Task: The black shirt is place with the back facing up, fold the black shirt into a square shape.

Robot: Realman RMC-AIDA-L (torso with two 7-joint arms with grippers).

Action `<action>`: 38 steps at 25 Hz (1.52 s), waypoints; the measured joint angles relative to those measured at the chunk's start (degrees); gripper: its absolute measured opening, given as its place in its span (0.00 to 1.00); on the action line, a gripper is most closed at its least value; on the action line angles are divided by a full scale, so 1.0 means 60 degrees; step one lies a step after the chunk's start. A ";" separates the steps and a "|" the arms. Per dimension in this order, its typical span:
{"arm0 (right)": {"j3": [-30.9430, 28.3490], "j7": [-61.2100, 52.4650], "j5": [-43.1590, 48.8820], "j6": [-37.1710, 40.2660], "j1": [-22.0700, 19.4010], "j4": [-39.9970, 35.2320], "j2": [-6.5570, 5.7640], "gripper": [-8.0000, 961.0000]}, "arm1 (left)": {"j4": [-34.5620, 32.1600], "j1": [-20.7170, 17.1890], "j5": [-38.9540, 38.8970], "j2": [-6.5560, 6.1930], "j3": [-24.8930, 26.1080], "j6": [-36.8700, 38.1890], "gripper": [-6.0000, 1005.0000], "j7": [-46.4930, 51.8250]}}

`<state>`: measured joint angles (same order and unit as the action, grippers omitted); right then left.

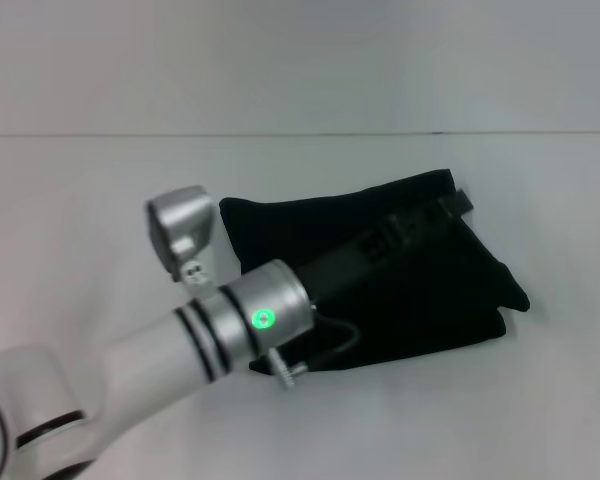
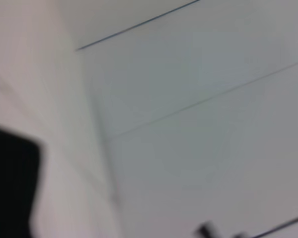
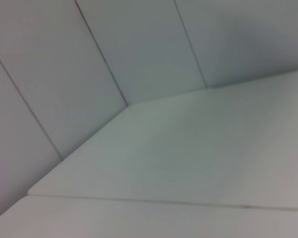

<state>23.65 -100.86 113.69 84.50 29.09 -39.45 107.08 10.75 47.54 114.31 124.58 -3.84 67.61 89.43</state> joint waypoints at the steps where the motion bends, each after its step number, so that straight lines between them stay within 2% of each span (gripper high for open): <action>1: 0.0000 -0.0152 0.0132 0.0086 0.0029 0.0001 -0.0020 0.93 | -0.0161 -0.0135 0.0080 -0.0030 -0.0022 0.0487 0.34 0.0022; 2: 0.0000 -0.0344 0.0274 0.0186 0.0068 0.0003 -0.0041 0.93 | -0.0573 -0.0359 0.0247 -0.0080 -0.0066 0.1204 0.45 0.0152; 4: 0.0006 -0.0860 0.0594 0.0461 0.0182 -0.0018 -0.0065 0.93 | -0.1018 -0.0525 0.0354 -0.0094 -0.0112 0.1662 0.53 0.0363; 8: 0.0013 -0.1605 0.1121 0.1042 0.0445 0.0012 -0.0170 0.94 | -0.2772 -0.0915 0.0580 -0.0132 -0.0351 0.2857 0.67 0.1355; 11: 0.0027 -0.1919 0.1424 0.1340 0.0605 0.0028 -0.0180 0.94 | -0.3935 -0.1038 0.0605 -0.0225 -0.0733 0.2863 0.79 0.1976; 13: 0.0036 -0.2023 0.1471 0.1430 0.0681 0.0028 -0.0128 0.94 | -0.4576 -0.1053 0.0633 -0.0306 -0.1138 0.2216 0.87 0.2525; 14: 0.0040 -0.2040 0.1471 0.1439 0.0712 0.0028 -0.0095 0.94 | -0.4576 -0.1053 0.0633 -0.0306 -0.1138 0.2216 0.87 0.2525; 15: 0.0040 -0.2049 0.1471 0.1439 0.0735 0.0028 -0.0071 0.94 | -0.5059 -0.0985 0.0705 -0.0427 -0.1860 0.1147 0.87 0.3196; 20: 0.0042 -0.2102 0.1486 0.1423 0.0841 0.0028 0.0038 0.94 | -0.5515 -0.0790 0.0743 -0.0547 -0.3145 -0.0940 0.87 0.3943; 24: 0.0043 -0.2210 0.1490 0.1411 0.0854 0.0027 0.0083 0.93 | -0.5529 -0.0548 0.0746 -0.0564 -0.3733 -0.1882 0.86 0.4066; 28: 0.0028 -0.2216 0.1489 0.1386 0.0826 0.0026 0.0111 0.93 | -0.5556 -0.0424 0.0759 -0.0516 -0.4677 -0.2701 0.86 0.4442; 38: -0.0027 -0.2219 0.1491 0.1215 0.0763 0.0017 0.0112 0.93 | -0.5561 -0.0420 0.1011 -0.0485 -0.4868 -0.3454 0.85 0.4517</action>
<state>23.49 -114.17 122.64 91.79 33.67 -39.35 107.75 -22.62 45.02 120.38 121.67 -33.05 46.89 116.53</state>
